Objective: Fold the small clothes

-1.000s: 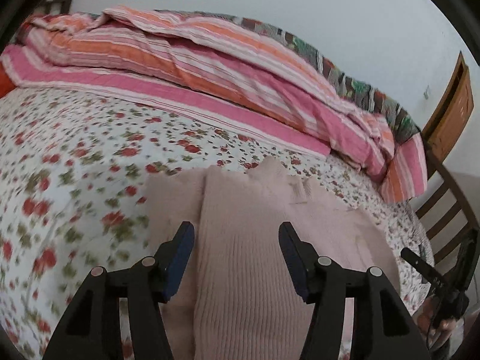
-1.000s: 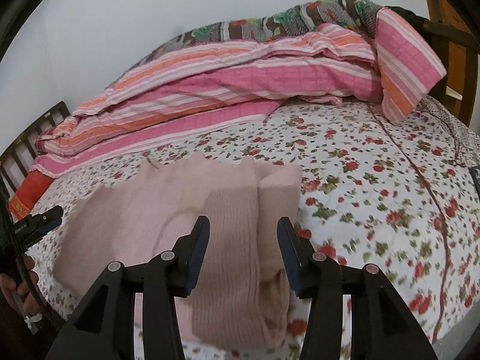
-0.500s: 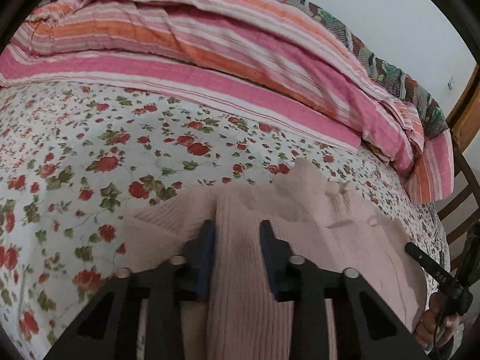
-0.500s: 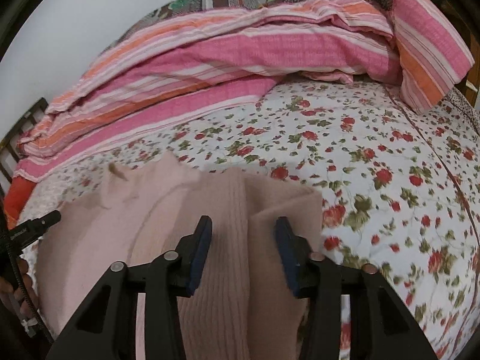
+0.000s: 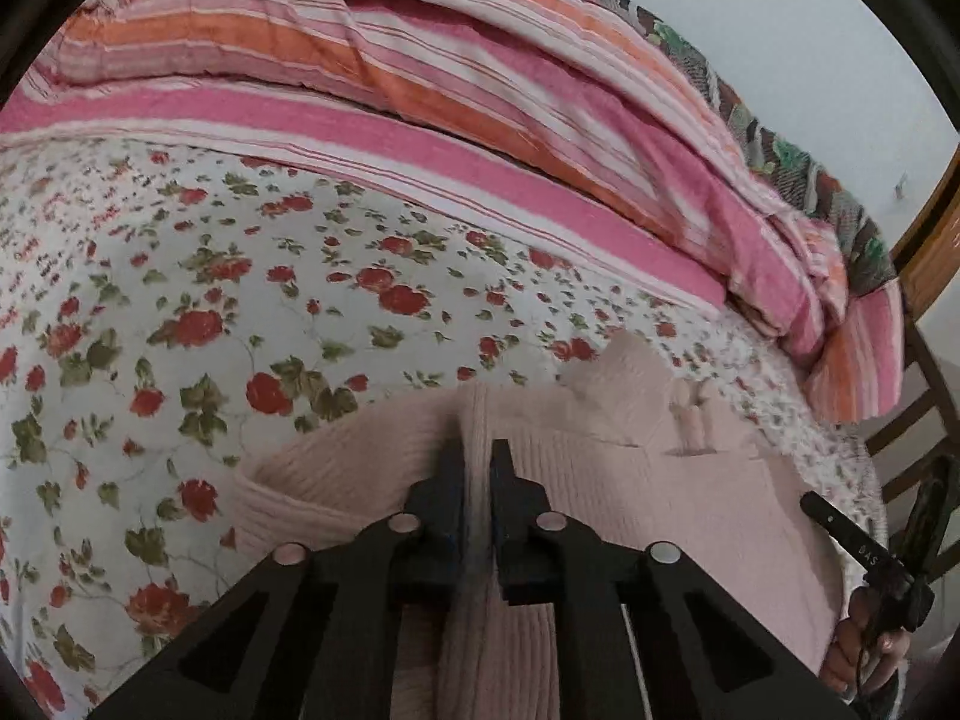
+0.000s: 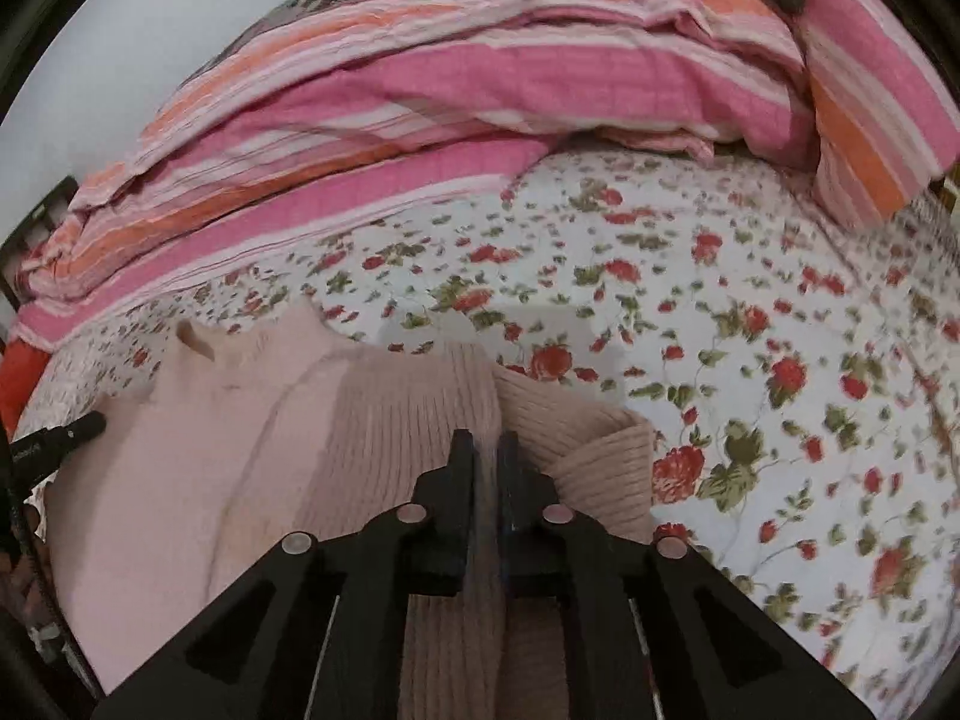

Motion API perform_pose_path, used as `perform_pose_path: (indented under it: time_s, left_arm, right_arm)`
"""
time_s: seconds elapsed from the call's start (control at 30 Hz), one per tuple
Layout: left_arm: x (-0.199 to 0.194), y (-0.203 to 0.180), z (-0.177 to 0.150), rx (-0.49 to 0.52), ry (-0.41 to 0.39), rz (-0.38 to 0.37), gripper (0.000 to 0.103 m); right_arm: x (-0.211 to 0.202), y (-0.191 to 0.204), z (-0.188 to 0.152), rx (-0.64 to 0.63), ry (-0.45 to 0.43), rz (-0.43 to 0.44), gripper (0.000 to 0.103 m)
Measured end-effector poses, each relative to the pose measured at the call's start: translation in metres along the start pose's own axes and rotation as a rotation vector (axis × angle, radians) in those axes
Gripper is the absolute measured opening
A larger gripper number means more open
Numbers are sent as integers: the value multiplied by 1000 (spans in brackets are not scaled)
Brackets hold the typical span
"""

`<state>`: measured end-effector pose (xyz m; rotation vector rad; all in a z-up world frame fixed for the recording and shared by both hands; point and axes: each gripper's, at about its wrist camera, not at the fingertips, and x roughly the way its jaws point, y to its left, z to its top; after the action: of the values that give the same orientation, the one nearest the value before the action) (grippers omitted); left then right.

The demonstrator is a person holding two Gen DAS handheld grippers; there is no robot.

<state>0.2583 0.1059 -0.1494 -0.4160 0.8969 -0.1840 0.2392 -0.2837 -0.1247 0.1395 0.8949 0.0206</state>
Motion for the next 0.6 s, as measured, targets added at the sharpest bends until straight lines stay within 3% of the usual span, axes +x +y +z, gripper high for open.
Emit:
perform_pose_path:
  time_s: [0.03,0.1,0.17,0.23,0.33,0.43,0.5,0.6]
  left_arm:
    - [-2,1,0,-1,3,-7,15]
    - [-9,0,-1,13,-1,-14,21]
    - [-19,0,-2,28,-28,-11,30]
    - [-30,3,-4,25,-59,-18,45]
    - [-44,12,-8,16,-91,-40,52]
    - [-56,21,-15,17,-99,-44,52]
    - [-63,31,-22,17,-99,-39,52]
    - [-74,46,-35,-1,-105,-35,52]
  right_arm:
    - [-6,4,1,-4,-10,3,31]
    - [-24,22,2,-45,-60,13,42]
    - [-35,45,2,-97,-89,45,47]
    - [-40,74,-6,-142,-73,143,48]
    - [-32,107,-20,-189,-42,214,48]
    - [-3,140,-32,-274,12,161,48]
    - [21,153,-36,-316,42,63,48]
    - [39,151,-26,-281,64,4,48]
